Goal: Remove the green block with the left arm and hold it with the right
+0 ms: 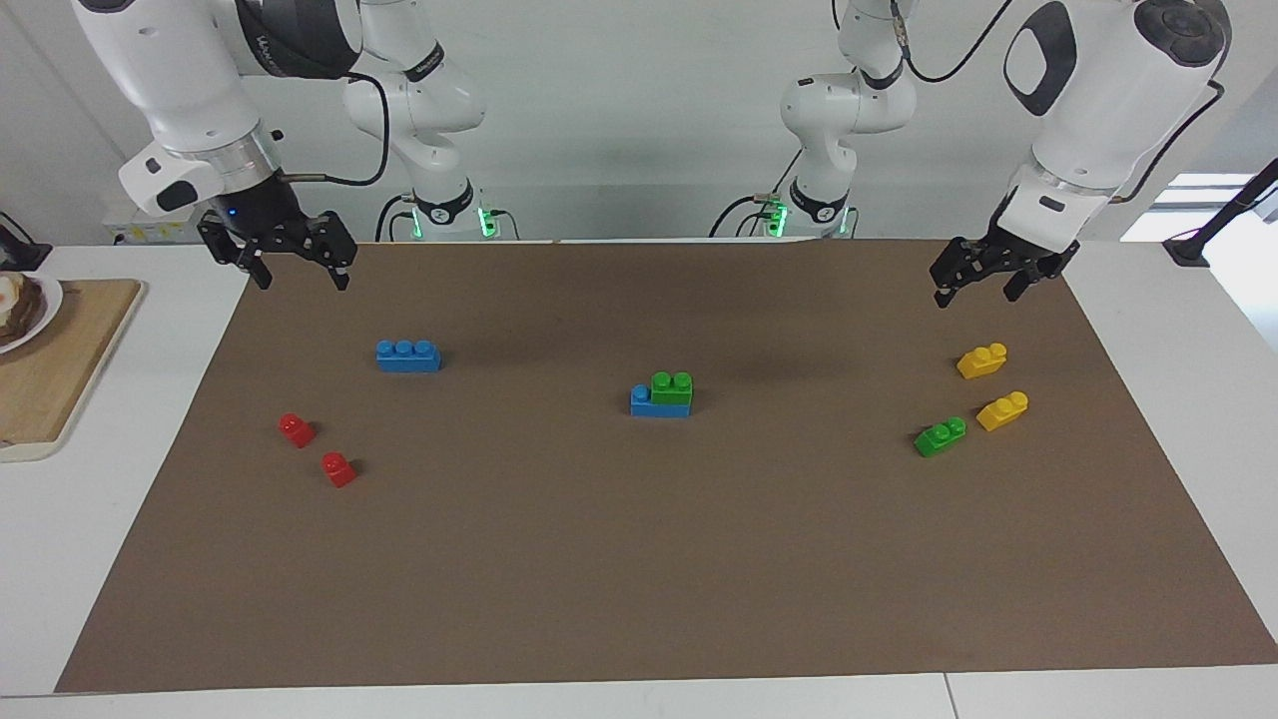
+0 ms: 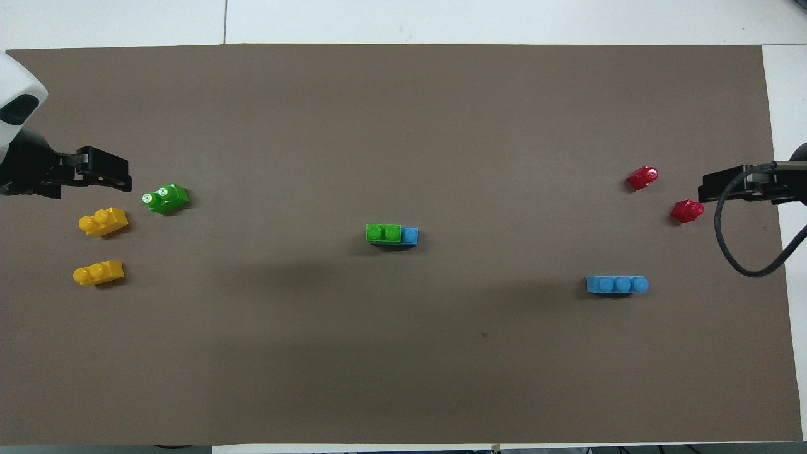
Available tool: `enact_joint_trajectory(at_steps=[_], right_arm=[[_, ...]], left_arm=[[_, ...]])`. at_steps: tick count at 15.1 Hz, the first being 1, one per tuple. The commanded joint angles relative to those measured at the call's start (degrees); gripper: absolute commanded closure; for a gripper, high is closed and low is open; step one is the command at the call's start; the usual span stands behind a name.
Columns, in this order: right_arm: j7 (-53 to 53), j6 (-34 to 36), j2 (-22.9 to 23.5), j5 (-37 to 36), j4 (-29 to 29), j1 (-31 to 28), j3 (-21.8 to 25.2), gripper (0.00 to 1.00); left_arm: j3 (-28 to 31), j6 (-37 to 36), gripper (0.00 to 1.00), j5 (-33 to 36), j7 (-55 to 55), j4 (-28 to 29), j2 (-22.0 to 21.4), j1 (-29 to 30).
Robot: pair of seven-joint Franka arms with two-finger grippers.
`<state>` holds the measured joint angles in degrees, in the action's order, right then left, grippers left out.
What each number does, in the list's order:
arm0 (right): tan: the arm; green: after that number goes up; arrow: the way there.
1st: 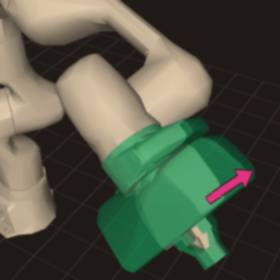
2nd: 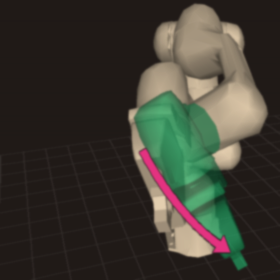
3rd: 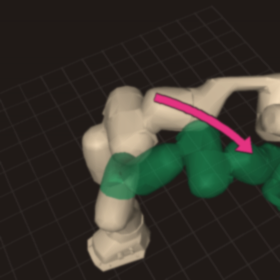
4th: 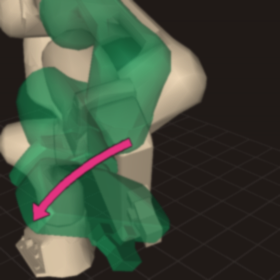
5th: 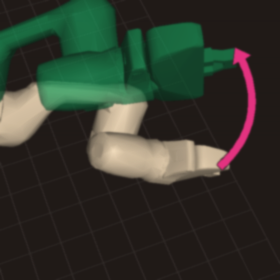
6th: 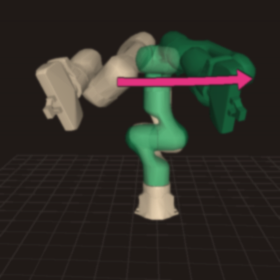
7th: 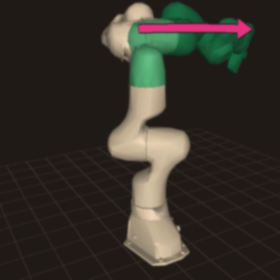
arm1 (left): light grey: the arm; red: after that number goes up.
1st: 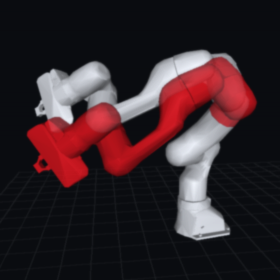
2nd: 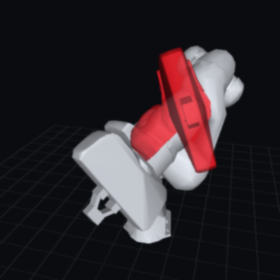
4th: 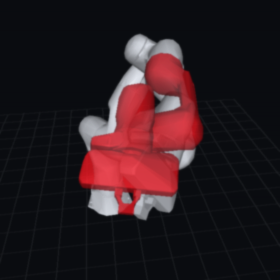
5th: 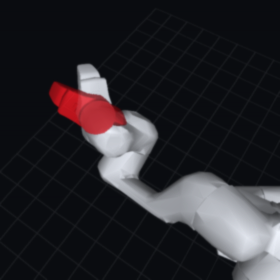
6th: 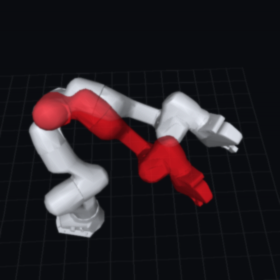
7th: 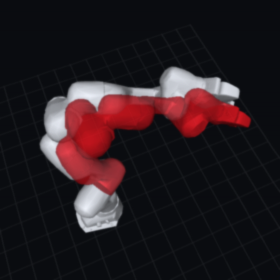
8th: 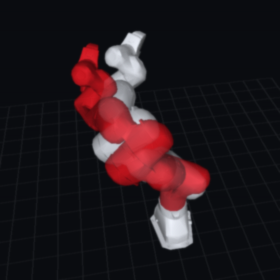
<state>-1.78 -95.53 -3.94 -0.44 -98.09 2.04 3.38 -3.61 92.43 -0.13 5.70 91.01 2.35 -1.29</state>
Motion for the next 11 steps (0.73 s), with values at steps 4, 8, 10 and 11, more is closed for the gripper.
enact_joint_trajectory(at_steps=[4,8,10,11], right_arm=[[-0.69,-2.11,-1.69,-0.70,-2.37,-0.01,-0.31,0.00],[-0.95,-2.55,-1.78,-0.70,-2.72,-0.01,-0.39,0.01],[-0.60,-2.47,-1.86,-0.70,-3.07,-0.01,-0.39,0.01],[-0.08,-2.47,-1.86,-0.70,-3.08,-0.54,-0.39,0.01]], left_arm=[[0.71,-0.76,0.00,-0.83,-0.51,-1.80,0.99,-1.34],[0.80,0.73,0.00,-0.75,-0.60,-1.10,0.64,-1.17],[0.88,1.00,0.00,-0.75,-0.51,-0.92,0.64,-1.26],[0.88,1.17,0.00,-0.66,-0.43,-1.09,0.64,-1.26]])
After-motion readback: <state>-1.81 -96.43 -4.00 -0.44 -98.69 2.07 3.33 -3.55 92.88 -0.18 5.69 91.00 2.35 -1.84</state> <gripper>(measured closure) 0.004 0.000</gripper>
